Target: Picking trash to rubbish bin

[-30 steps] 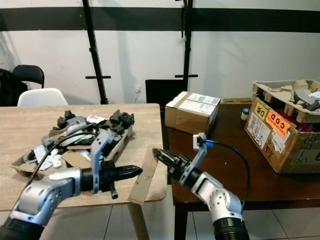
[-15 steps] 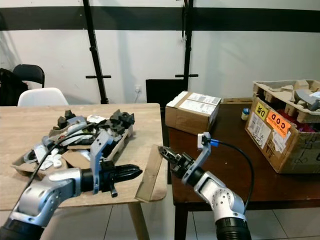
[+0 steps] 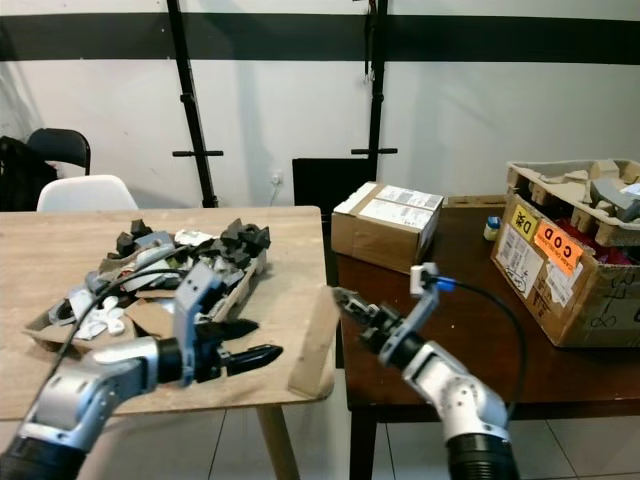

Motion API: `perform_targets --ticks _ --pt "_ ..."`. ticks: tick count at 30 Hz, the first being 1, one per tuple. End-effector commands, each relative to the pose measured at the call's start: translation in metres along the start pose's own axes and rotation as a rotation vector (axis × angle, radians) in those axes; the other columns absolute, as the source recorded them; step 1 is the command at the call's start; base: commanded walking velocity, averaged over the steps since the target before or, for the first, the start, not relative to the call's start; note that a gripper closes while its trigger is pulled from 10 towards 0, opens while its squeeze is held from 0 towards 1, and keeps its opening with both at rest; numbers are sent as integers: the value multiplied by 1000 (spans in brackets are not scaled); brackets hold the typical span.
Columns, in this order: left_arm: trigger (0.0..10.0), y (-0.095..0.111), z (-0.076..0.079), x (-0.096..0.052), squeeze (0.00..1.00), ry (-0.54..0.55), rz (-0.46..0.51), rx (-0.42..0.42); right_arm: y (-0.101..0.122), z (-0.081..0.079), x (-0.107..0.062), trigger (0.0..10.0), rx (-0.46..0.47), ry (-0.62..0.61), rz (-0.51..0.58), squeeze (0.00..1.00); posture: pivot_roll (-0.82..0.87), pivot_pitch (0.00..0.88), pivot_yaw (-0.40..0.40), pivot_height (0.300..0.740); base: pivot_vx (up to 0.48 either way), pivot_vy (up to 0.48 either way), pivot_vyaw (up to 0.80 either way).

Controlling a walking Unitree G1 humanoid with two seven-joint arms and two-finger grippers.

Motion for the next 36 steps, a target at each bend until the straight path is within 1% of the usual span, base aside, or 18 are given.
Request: perform_targets --ticks 1,6,7,8,9,10,11,13,21,22,23,25,26,28,30,33,34,36 --pt "10000 2 -3 -8 1000 -17 7 -5 -6 2 -5 0 11 4 -36 0 -33 70 -5 740 0 0 0" --pt "10000 -8 42 -22 1000 -325 -61 15 -30 -9 -17 0 -22 101 -212 0 -29 73 -5 740 0 0 0" --pt "10000 -12 55 -23 871 -397 -82 8 -39 -12 -19 0 -29 122 -262 0 -29 74 -4 740 0 0 0" --pt "10000 -12 55 -23 871 -397 -82 8 -39 -12 -19 0 -29 122 -262 0 -29 74 -4 740 0 0 0" --pt "10000 -16 66 -25 569 -465 -105 -1 -47 -14 -21 0 -32 136 -305 0 -29 74 -4 740 0 0 0" --pt "10000 -16 66 -25 569 -465 -105 -1 -47 -14 -21 0 -32 136 -305 0 -29 74 -4 740 0 0 0" --pt "10000 -24 80 -26 0 -534 -153 -3 -58 -15 -23 0 -41 146 -362 0 -26 78 -3 740 0 0 0" --pt "10000 -46 97 -27 0 -610 -269 5 -82 -9 -28 0 -99 113 -489 0 -24 82 -2 740 0 0 0" --pt "10000 -115 105 -26 0 -560 -597 114 -126 26 -48 0 -275 -42 -750 0 -24 84 -1 740 0 0 0" --pt "10000 -136 102 -27 0 -508 -689 158 -135 39 -54 0 -349 -108 -810 0 -25 84 -1 740 0 0 0" --pt "10000 -136 102 -27 0 -508 -689 158 -135 39 -54 0 -349 -108 -810 0 -25 84 -1 740 0 0 0" --pt "10000 -178 98 -32 0 -400 -870 243 -148 64 -64 0 -466 -241 -857 0 -27 85 -2 740 0 0 0" --pt "10000 -178 98 -32 0 -400 -870 243 -148 64 -64 0 -466 -241 -857 0 -27 85 -2 740 0 0 0" --pt "10000 -218 105 -35 0 -256 -980 250 -165 80 -75 0 -574 -317 -898 0 -31 83 -6 740 0 0 0" --pt "10000 -224 109 -34 0 -216 -975 224 -170 84 -79 0 -613 -330 -916 0 -33 80 -12 740 0 0 0" --pt "10000 -228 119 -22 0 -123 -874 85 -181 93 -90 0 -700 -355 -957 0 -33 78 -21 740 0 0 0" --pt "10000 -235 117 -15 0 73 -816 -11 -191 107 -107 0 -740 -468 -959 0 -35 76 -26 740 0 0 0" --pt "10000 -239 115 -15 0 131 -828 -25 -194 112 -113 0 -747 -520 -950 0 -41 74 -28 740 0 0 0"
Point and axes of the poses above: a point about 5 cm out from each wrist's last joint towards the gripper, its own x axis pointing out of the wrist towards the gripper, its own y axis along the axis of the wrist's last joint, z = x × y, the point moved 2 cm from there along x, pointing out of the wrist towards the gripper, and after that the axes turned 13 degrees about x, right-handed, at the moved point
